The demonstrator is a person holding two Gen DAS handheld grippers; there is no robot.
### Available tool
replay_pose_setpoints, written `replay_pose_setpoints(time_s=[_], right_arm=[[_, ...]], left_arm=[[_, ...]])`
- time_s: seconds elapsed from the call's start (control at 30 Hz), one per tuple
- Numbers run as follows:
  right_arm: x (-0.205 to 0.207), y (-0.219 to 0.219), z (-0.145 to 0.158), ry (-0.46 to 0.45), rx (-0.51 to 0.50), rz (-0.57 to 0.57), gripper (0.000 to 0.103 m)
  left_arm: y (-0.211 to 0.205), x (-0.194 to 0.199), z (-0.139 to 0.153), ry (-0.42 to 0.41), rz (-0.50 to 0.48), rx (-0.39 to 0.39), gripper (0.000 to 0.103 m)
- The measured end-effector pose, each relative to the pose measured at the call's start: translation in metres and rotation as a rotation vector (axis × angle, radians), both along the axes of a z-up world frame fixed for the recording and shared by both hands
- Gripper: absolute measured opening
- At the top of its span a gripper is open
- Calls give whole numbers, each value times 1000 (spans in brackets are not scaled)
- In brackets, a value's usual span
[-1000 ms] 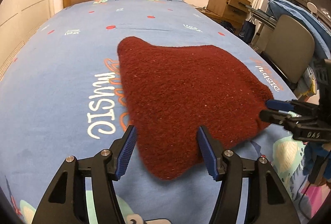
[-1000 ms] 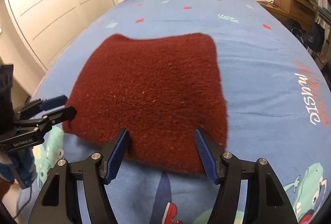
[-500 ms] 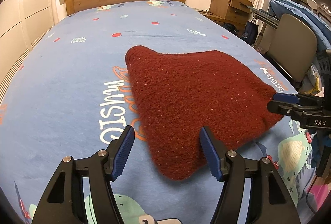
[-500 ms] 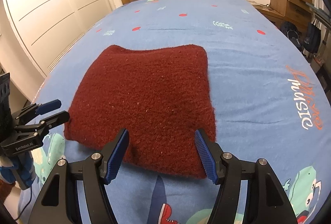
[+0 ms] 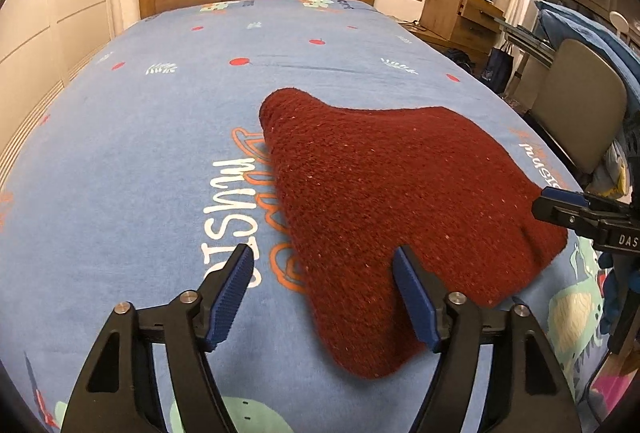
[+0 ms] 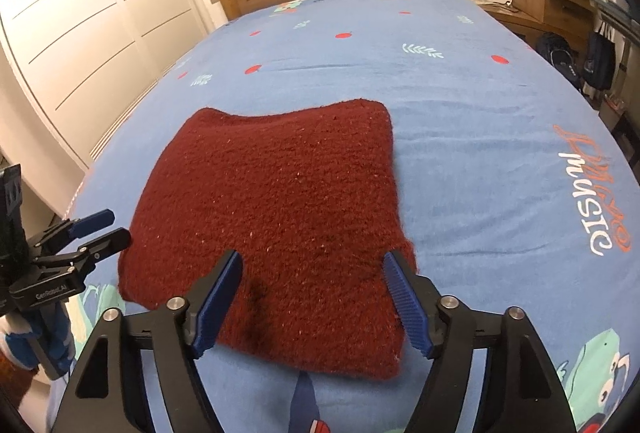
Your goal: Fold small clothes
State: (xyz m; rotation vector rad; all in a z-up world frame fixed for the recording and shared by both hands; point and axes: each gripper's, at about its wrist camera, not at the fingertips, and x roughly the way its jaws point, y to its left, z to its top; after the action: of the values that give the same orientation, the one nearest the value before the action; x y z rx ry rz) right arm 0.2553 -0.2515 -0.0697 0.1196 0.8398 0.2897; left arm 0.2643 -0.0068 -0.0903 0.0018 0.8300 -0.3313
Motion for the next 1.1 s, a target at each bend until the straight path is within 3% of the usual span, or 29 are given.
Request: replay_pose_setpoints(time_s=[0.4, 0.53, 0.63, 0.93, 0.97, 1.03, 1.1], right_arm=[[15, -10, -1, -1, 30, -21, 80], [23, -22, -16, 66, 97, -24, 81], [33, -26, -34, 152, 180, -2, 82], [54, -35, -67, 291, 412, 67, 88], [56, -36, -70, 299, 433, 78, 87], [57, -37, -73, 306, 458, 92, 84], [58, -40, -73, 299, 486, 103, 72]], left_arm=[[30, 25, -11, 114, 79, -220, 81], [39, 31, -18, 182, 65, -332, 82], [41, 36, -21, 220, 49, -381, 82], [38, 57, -38, 370, -46, -555, 82], [40, 60, -39, 378, -49, -580, 81], [43, 64, -41, 393, -58, -629, 66], [52, 66, -36, 380, -69, -664, 56]])
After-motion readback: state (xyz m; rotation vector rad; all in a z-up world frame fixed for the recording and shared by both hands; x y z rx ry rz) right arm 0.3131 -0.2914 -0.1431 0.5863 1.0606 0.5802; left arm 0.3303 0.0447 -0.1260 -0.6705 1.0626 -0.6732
